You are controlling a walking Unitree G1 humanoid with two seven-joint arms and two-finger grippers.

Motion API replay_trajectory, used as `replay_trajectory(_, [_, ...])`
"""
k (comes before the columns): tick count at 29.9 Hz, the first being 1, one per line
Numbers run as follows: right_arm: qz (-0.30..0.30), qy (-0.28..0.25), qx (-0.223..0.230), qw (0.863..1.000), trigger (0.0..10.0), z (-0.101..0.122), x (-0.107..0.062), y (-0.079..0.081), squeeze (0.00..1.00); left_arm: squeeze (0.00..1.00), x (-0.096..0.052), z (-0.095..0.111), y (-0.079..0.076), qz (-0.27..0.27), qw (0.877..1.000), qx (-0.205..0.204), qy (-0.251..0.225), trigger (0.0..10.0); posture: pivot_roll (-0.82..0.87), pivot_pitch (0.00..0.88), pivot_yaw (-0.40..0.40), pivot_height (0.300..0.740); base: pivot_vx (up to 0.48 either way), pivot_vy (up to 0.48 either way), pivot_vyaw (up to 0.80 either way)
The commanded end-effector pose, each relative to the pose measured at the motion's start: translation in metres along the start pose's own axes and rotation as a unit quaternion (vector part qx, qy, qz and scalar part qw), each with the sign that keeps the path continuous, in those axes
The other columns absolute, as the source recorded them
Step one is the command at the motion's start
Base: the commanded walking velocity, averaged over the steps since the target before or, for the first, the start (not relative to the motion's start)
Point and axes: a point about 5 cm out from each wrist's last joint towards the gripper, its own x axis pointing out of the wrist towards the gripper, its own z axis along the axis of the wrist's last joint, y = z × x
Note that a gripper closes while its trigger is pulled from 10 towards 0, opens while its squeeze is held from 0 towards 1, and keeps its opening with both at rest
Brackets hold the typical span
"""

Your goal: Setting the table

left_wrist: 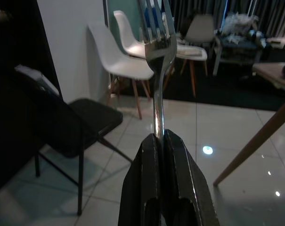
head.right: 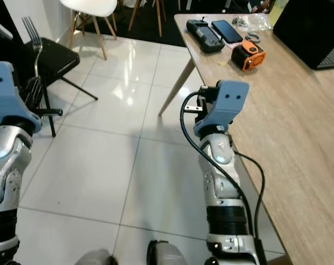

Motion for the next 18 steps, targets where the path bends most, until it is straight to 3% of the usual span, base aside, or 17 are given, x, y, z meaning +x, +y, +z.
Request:
replay_trajectory(1, [0.000,0.004,-0.001,1.000,10.0,-0.0018,-0.0006,-0.0003,0.00,0.00,-0.0009,-0.0036,0.0008,0.001,1.000,0.001,0.008,10.0,0.08,0.089,0.003,0.740,0.442,0.000,0.00])
replay_trajectory(12, [0.001,0.002,-0.003,1.000,10.0,-0.0014,0.0004,-0.0005,0.00,0.00,-0.0008,-0.0037,-0.0012,-0.002,1.000,0.000,0.007,10.0,0.08,0.083,0.002,0.740,0.404,0.000,0.00])
replay_trajectory(18, [0.001,0.002,-0.004,1.000,10.0,-0.0013,0.0005,-0.0007,0.00,0.00,-0.0005,-0.0038,-0.0020,-0.002,1.000,-0.003,0.008,10.0,0.08,0.079,0.001,0.740,0.092,0.000,0.00])
